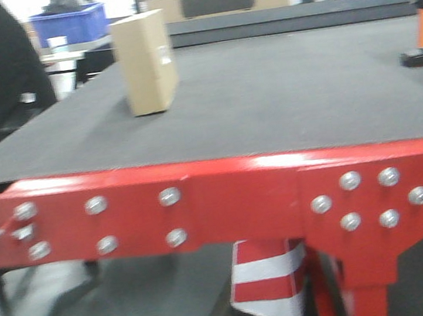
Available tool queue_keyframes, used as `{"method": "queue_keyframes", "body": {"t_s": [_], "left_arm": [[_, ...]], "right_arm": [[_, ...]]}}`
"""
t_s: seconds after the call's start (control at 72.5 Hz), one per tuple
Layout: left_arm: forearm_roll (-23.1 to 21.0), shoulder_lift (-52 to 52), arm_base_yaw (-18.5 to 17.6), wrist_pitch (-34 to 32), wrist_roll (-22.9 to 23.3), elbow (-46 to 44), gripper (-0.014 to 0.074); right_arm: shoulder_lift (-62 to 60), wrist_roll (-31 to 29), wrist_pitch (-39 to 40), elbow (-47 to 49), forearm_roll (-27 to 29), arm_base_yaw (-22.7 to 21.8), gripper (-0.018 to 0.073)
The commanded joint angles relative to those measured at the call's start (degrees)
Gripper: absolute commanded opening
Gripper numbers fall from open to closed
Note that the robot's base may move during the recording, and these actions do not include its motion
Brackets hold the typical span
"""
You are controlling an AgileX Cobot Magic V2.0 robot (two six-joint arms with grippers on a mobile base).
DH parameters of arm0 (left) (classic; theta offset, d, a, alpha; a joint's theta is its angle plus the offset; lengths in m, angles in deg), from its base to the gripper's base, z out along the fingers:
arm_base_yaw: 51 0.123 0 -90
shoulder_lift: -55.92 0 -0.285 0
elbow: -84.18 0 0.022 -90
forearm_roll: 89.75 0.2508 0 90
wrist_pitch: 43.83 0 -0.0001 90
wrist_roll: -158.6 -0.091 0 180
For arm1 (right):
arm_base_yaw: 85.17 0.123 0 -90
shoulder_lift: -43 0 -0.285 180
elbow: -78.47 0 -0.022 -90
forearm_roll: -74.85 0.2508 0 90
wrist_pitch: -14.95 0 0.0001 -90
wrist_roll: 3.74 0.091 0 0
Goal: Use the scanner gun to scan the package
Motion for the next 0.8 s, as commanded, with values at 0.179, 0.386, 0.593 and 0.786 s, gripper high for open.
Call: {"method": "queue_keyframes", "body": {"t_s": [0.179,0.386,0.593,0.786], "left_arm": [[0.0,-0.2,-0.2,-1.2,0.0,-0.1,-0.0111],[0.0,-0.2,-0.2,-1.2,0.0,-0.1,-0.0111],[0.0,-0.2,-0.2,-1.2,0.0,-0.1,-0.0111],[0.0,-0.2,-0.2,-1.2,0.0,-0.1,-0.0111]], "right_arm": [[-0.2,0.2,1.1,0.1,0.1,0.0,-0.0153],[-0.2,0.2,1.1,0.1,0.1,0.0,-0.0153],[-0.2,0.2,1.1,0.1,0.1,0.0,-0.0153],[-0.2,0.2,1.1,0.1,0.1,0.0,-0.0153]]}}
